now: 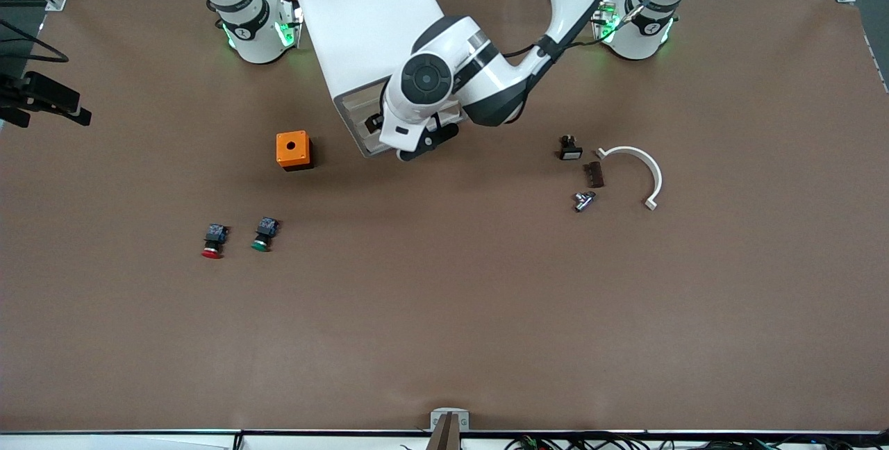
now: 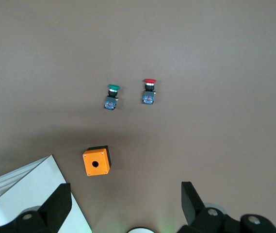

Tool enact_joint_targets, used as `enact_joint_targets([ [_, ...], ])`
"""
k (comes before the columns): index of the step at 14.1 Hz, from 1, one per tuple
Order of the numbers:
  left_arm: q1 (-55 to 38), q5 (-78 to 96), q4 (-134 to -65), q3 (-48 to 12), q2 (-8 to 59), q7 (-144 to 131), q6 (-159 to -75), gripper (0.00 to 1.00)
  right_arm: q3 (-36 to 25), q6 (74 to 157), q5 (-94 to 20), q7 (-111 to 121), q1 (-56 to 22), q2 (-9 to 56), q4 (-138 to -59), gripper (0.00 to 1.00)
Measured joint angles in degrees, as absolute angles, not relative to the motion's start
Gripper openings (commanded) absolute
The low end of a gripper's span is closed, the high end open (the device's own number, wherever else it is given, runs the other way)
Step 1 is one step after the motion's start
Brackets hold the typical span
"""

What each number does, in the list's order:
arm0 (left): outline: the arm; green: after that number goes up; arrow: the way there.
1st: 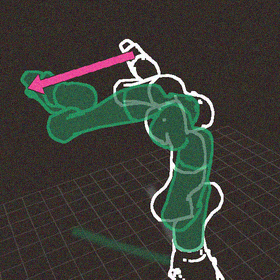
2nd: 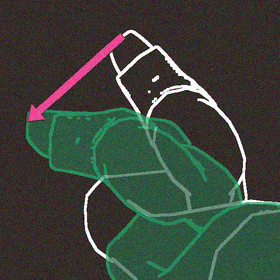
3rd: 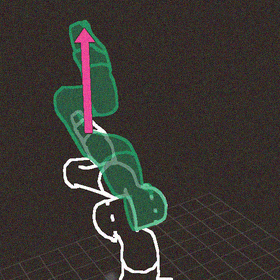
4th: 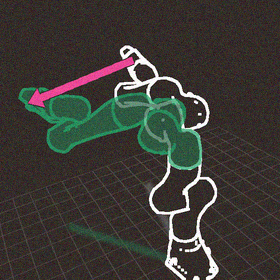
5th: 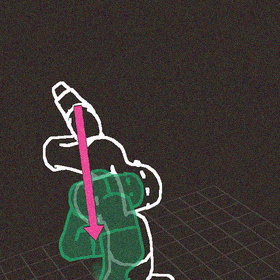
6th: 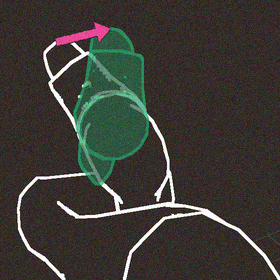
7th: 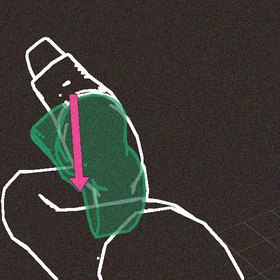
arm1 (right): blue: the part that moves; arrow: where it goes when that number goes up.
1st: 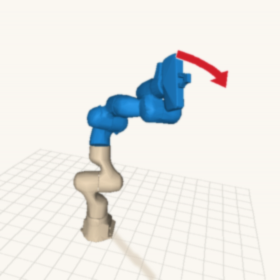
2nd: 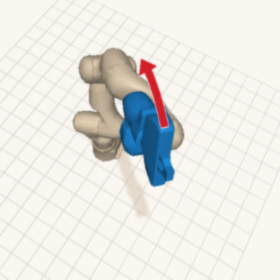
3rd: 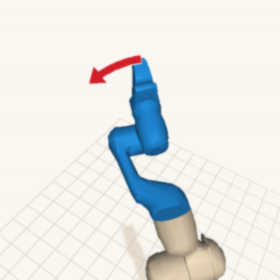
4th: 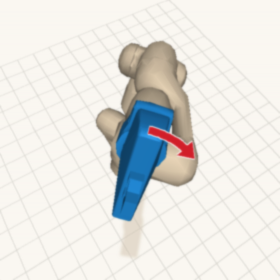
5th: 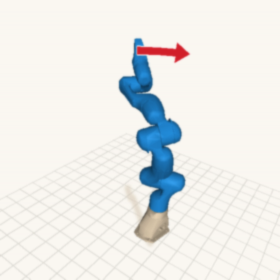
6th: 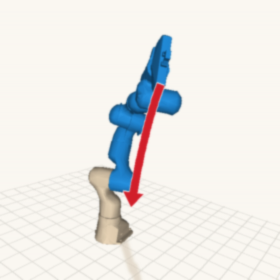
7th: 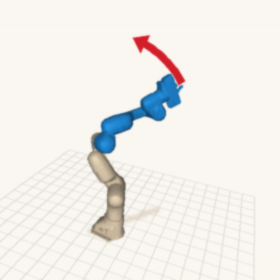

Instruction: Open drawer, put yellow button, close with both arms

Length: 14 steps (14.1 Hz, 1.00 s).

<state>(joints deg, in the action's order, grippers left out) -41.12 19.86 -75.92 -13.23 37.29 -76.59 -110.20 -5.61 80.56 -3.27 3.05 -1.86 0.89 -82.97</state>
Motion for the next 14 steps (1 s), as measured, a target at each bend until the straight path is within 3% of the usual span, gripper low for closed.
enact_joint_targets([
  [6,-32.8,16.5,-75.5,-13.1,34.1,-76.6,-110.1,1.00,-6.1,82.3,-3.1,3.0,-1.5,-2.2,-87.8,1.00],
  [14,-28.1,10.7,-75.5,-13.0,32.8,-76.5,-110.1,1.00,-8.5,82.6,-2.9,3.0,-1.1,-2.8,-88.4,1.00],
])
